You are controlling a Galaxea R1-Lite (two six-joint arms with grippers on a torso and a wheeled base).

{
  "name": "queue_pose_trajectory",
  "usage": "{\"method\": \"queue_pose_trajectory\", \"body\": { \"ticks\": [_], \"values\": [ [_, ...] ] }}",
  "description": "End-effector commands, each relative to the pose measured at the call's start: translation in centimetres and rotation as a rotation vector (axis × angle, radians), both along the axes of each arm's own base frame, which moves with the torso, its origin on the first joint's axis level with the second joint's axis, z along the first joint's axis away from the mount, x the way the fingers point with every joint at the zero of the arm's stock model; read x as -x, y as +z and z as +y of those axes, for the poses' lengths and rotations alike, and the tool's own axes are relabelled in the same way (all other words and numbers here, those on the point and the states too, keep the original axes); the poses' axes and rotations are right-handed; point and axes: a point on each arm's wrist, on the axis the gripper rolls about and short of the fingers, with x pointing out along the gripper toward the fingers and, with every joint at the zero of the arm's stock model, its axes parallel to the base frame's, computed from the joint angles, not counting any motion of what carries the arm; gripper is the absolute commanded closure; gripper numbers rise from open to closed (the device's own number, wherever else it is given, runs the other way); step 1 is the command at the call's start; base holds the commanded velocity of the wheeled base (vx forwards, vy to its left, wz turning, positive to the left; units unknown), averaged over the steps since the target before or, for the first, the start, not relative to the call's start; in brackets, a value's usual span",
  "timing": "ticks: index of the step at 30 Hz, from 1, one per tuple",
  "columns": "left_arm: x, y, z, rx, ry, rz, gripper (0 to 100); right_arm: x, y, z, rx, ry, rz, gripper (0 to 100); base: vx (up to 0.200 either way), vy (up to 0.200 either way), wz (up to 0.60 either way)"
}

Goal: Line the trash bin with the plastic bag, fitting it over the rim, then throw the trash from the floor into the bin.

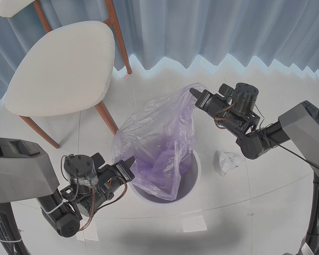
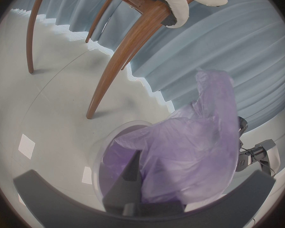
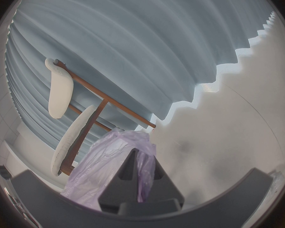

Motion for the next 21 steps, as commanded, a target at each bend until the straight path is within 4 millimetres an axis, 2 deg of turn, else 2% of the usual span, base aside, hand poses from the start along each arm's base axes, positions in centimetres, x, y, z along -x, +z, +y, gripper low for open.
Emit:
{"method": "queue_pose_trajectory", "body": {
  "ticks": [1,12,21],
  "values": [
    [-0.3,0.1,0.1,0.009,0.008,-0.004,100,-0.4,-0.5,0.2,-0.004,-0.001,-0.009,100,0.0,0.0,0.0],
    [-0.8,0.3,0.3,0.059,0.021,0.005,100,-0.7,-0.1,0.3,-0.012,0.001,-0.027,100,0.0,0.0,0.0],
    [-1.0,-0.6,0.4,0.04,0.027,0.025,100,-1.2,-1.8,1.0,0.001,0.007,-0.005,100,0.0,0.0,0.0]
  ]
}}
